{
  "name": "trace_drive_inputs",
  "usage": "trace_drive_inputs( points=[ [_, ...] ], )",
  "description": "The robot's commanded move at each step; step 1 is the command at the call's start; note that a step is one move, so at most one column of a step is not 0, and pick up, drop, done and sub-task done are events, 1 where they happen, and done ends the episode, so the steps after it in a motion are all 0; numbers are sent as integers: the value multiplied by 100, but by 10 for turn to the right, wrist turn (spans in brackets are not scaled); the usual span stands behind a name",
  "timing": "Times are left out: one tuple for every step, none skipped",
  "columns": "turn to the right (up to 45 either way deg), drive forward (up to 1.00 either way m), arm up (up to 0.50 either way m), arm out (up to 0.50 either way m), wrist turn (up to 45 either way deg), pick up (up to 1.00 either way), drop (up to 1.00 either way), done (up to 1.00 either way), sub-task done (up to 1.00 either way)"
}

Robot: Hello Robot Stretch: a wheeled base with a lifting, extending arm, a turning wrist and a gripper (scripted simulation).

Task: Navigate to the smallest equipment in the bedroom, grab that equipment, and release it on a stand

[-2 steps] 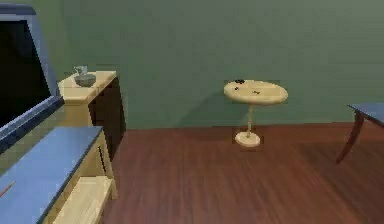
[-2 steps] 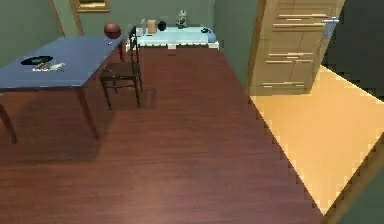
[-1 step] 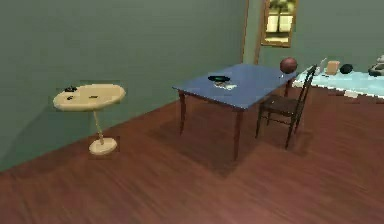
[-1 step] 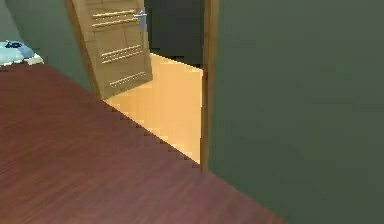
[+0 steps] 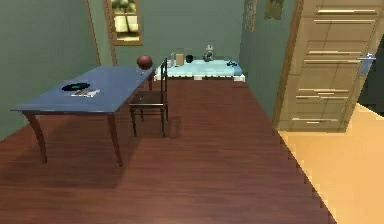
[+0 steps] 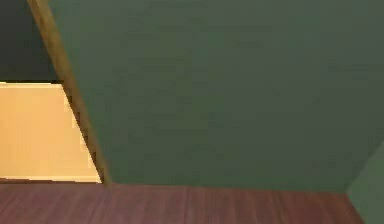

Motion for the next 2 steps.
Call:
trace_drive_inputs(
  points=[
    [0, 100, 0, 0, 0, 0, 0, 0, 0],
    [30, 0, 0, 0, 0, 0, 0, 0, 0]
  ],
)
